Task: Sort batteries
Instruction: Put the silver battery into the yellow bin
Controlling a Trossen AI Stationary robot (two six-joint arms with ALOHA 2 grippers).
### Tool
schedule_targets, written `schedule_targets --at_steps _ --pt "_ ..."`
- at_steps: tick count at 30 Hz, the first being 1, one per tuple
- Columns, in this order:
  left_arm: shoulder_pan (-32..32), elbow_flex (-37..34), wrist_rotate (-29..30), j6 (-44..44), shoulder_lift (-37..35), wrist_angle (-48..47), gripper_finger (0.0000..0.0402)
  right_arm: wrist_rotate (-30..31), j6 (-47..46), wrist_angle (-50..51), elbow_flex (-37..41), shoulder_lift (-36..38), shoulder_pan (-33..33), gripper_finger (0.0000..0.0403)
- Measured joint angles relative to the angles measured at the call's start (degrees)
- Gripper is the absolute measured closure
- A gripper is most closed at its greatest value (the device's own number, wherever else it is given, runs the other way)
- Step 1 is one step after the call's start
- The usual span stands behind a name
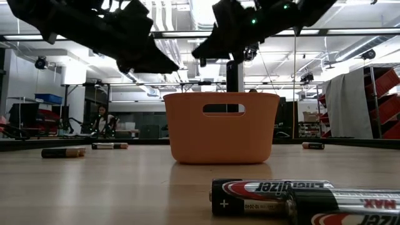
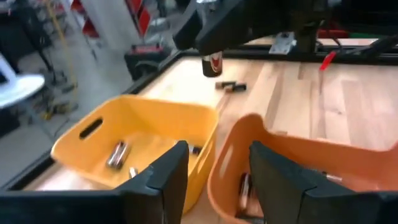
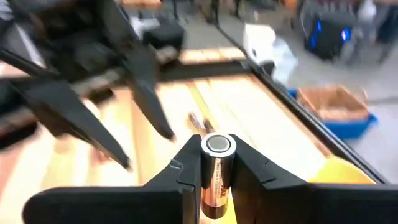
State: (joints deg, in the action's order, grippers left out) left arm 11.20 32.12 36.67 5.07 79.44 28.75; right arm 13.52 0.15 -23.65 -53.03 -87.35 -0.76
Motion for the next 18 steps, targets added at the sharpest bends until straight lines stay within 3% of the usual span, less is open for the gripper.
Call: schedule_targets --at_steps 8,12,18 --pt "-0.07 0.02 1.24 10.77 -6.74 -15.79 0.0245 -2.08 -3.34 17.98 -3.23 -0.69 -8.52 0.036" --pt "-0.07 0.0 1.75 15.92 -9.83 -25.0 0.0245 -6.58 -5.12 19.28 -2.56 -1.54 -11.66 0.036" --pt "-0.04 0.0 1.81 19.96 -12.46 -32.0 0.0245 -6.99 -6.33 20.45 -2.06 -4.82 -13.64 0.0352"
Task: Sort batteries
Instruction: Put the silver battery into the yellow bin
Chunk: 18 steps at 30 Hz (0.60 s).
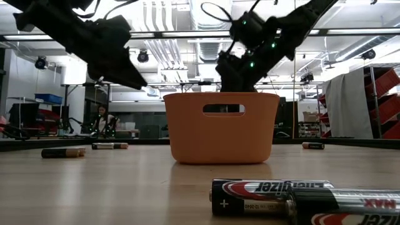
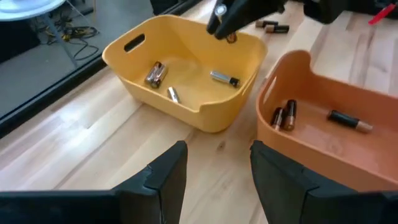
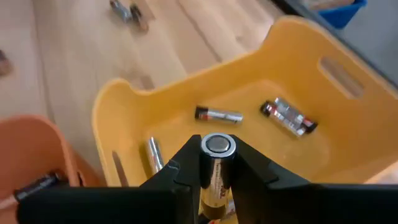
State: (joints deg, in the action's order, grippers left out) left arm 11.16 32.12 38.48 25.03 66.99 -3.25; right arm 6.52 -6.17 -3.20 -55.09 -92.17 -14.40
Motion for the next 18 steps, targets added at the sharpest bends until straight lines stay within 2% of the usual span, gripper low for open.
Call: schedule_targets --at_steps 4,12,18 --pt "0.0 0.0 -0.38 1.02 -0.6 -1.94 0.0245 -0.11 -0.44 -0.03 0.11 -2.31 -0.23 0.0339" --pt "0.0 0.0 -0.44 1.08 -0.31 -2.48 0.0245 -0.07 -0.37 -0.55 0.04 -3.68 -0.27 0.0356" --pt "0.0 0.0 -0.5 1.06 0.32 -3.42 0.0244 -0.04 -0.64 -0.7 -0.02 -3.67 -0.27 0.0323"
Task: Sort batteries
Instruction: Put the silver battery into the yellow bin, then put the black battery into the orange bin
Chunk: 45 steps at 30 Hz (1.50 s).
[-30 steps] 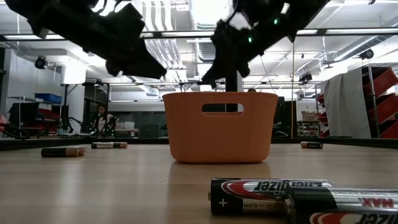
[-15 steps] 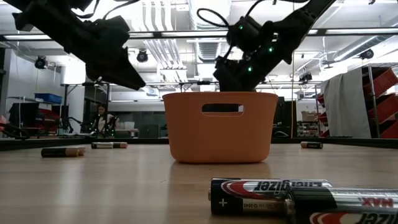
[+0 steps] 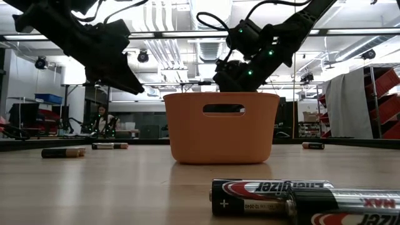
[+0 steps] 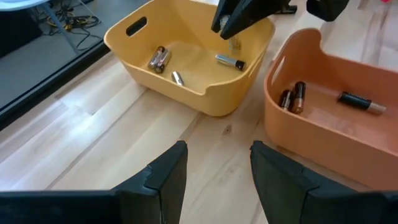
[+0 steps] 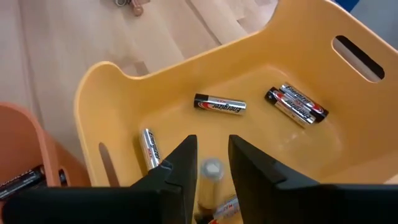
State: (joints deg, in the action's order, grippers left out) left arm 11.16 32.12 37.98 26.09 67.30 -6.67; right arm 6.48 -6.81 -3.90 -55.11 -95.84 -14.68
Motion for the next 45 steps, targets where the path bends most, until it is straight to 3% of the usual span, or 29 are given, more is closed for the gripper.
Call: schedule_targets --at_steps 5,15,24,33,38,45 --pt "0.02 0.0 0.0 0.0 1.05 0.04 0.0244 0.0 -0.26 -0.25 0.0 0.01 0.0 0.0315" --pt "0.02 0.0 -0.36 0.43 1.4 0.03 0.0244 0.07 0.83 -1.39 0.0 0.37 0.0 0.035" --pt "0.04 2.19 -13.0 2.68 1.36 -0.67 0.0244 -0.17 2.21 -0.68 0.0 5.54 0.4 0.0356" --pt "1.65 9.31 -21.96 11.93 2.96 -17.18 0.0244 -0.98 4.74 7.59 0.0 13.02 4.65 0.0344" --pt "4.36 12.79 -22.27 15.41 5.94 -24.33 0.0244 -1.01 6.5 12.46 0.1 17.42 8.95 0.0339" --pt "7.37 18.26 -22.19 15.43 12.08 -25.42 0.0244 -0.98 7.98 17.33 1.07 22.5 14.99 0.0349"
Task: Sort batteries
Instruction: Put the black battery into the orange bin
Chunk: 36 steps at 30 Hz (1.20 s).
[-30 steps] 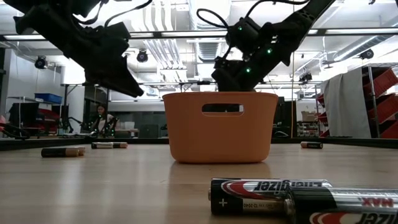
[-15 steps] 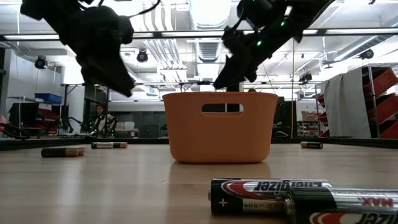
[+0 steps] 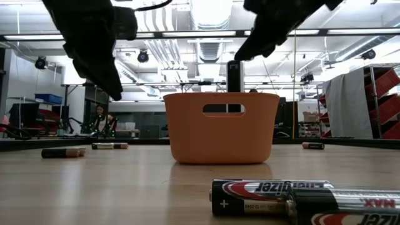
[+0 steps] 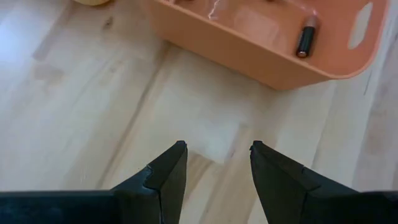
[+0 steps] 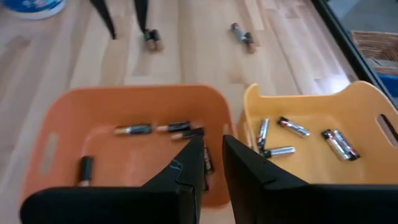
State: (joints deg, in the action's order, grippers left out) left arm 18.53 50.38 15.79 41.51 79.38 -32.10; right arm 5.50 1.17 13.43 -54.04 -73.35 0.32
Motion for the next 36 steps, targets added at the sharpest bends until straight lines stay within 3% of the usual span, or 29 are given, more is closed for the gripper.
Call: schedule_targets --at_steps 8,13,27,36 --pt "1.41 8.21 1.63 -0.79 8.22 -8.49 0.0244 0.02 -0.67 3.04 0.13 2.11 6.03 0.0358" --pt "3.49 11.43 9.67 -0.16 9.91 -14.48 0.0244 0.01 -1.67 3.41 0.17 2.12 9.99 0.0352" --pt "12.36 11.79 29.98 -0.37 8.21 -14.66 0.0244 0.03 -9.23 1.47 -0.16 2.06 18.25 0.0319" --pt "12.8 11.75 31.44 -0.34 7.99 -15.05 0.0244 0.46 -10.27 0.56 -4.35 2.04 23.6 0.0291"
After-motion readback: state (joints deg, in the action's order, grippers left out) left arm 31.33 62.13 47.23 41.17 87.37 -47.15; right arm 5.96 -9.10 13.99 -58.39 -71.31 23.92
